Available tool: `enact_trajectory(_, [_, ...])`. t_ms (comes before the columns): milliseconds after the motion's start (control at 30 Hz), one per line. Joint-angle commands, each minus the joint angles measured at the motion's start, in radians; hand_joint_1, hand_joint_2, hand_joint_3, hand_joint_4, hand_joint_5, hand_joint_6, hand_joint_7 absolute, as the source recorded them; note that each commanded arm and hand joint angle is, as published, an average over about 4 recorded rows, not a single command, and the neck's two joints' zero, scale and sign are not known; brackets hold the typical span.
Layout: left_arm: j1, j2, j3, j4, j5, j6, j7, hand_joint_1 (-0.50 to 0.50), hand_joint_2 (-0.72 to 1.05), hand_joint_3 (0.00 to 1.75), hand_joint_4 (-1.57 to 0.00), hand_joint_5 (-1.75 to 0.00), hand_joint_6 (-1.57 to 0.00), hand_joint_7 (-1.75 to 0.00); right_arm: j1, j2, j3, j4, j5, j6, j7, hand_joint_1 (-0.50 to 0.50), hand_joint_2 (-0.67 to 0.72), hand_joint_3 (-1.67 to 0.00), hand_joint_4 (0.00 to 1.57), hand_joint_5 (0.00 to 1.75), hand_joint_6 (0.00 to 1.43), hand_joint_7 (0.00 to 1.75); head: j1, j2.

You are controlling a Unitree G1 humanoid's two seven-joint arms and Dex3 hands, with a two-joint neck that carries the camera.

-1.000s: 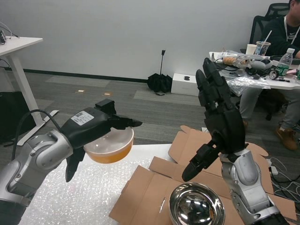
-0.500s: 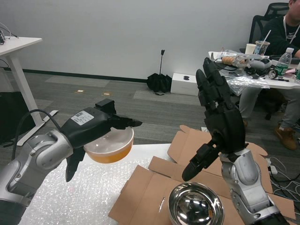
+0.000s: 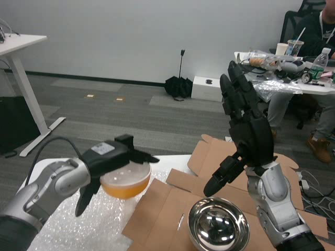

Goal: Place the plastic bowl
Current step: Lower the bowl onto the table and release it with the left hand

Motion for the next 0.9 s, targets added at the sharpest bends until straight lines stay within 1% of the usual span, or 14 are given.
enact_trajectory(33, [-0.017,0.003,-0.036,0.069,-0.022,-0.017,0.012,-0.41,-0.53,0.09,-1.57,-1.75,-1.47,-1.61,-0.015,-0.006,0.001,0.013,0.011,-0.005,-0.002,-0.47,0.47,0.0,0.0,0.0,0.0,0.0,0.0,-0.01])
enact_trajectory(133, [-0.037,-0.003,-0.075,0.143,-0.042,-0.033,0.023,-0.41,-0.55,0.09,-1.57,-1.75,-1.47,-1.61,-0.017,-0.006,0.004,0.02,0.013,-0.005,-0.003,-0.46,0.47,0.0,0.0,0.0,0.0,0.0,-0.002,-0.019])
enact_trajectory(233, [-0.057,-0.008,-0.108,0.202,-0.052,-0.042,0.033,-0.41,-0.55,0.09,-1.57,-1.75,-1.47,-1.61,-0.018,-0.007,0.008,0.027,0.018,-0.007,-0.003,-0.47,0.47,0.0,0.0,0.0,0.0,0.0,-0.002,-0.027])
enact_trajectory(433, [-0.078,-0.011,-0.171,0.282,-0.092,-0.05,0.059,-0.41,-0.55,0.09,-1.57,-1.75,-1.47,-1.61,-0.018,-0.006,0.006,0.03,0.024,-0.013,-0.004,-0.48,0.47,0.0,0.0,0.0,0.0,0.0,-0.009,-0.039])
enact_trajectory(533, [-0.078,-0.014,-0.176,0.296,-0.106,-0.061,0.068,-0.41,-0.53,0.09,-1.57,-1.75,-1.46,-1.54,-0.018,-0.006,0.005,0.03,0.026,-0.016,-0.004,-0.47,0.47,0.0,0.0,0.0,0.0,0.0,-0.006,-0.046])
enact_trajectory(633, [-0.074,-0.017,-0.169,0.303,-0.112,-0.069,0.083,-0.41,-0.53,0.09,-1.57,-1.75,-1.4,-1.24,-0.018,-0.006,0.005,0.03,0.027,-0.016,-0.004,-0.47,0.47,0.0,0.0,0.0,0.0,0.0,-0.005,-0.049])
enact_trajectory(700, [-0.07,-0.017,-0.168,0.304,-0.116,-0.071,0.087,-0.41,-0.55,0.09,-1.57,-1.75,-1.37,-0.89,-0.018,-0.006,0.005,0.03,0.027,-0.016,-0.004,-0.46,0.47,0.0,0.0,0.0,0.0,0.0,-0.003,-0.057])
enact_trajectory(767, [-0.067,-0.017,-0.169,0.304,-0.124,-0.072,0.089,-0.41,-0.55,0.09,-1.57,-1.75,-1.41,-0.51,-0.018,-0.006,0.005,0.029,0.026,-0.016,-0.004,-0.46,0.47,0.0,0.0,0.0,0.0,0.0,-0.002,-0.063])
enact_trajectory(833, [-0.065,-0.017,-0.169,0.304,-0.131,-0.072,0.089,-0.41,-0.55,0.09,-1.57,-1.75,-1.44,-0.31,-0.018,-0.005,0.005,0.028,0.025,-0.016,-0.004,-0.46,0.47,0.0,0.0,0.0,0.0,0.0,-0.002,-0.065])
enact_trajectory(867, [-0.063,-0.016,-0.168,0.303,-0.132,-0.072,0.089,-0.41,-0.55,0.09,-1.57,-1.75,-1.4,-0.28,-0.017,-0.004,0.005,0.027,0.026,-0.016,-0.004,-0.46,0.47,0.0,0.0,0.0,0.0,0.0,-0.002,-0.066])
enact_trajectory(900, [-0.061,-0.016,-0.168,0.303,-0.133,-0.072,0.089,-0.41,-0.55,0.09,-1.56,-1.75,-1.32,-0.23,-0.017,-0.004,0.005,0.026,0.026,-0.016,-0.004,-0.47,0.47,0.0,0.0,0.0,0.0,0.0,-0.002,-0.067])
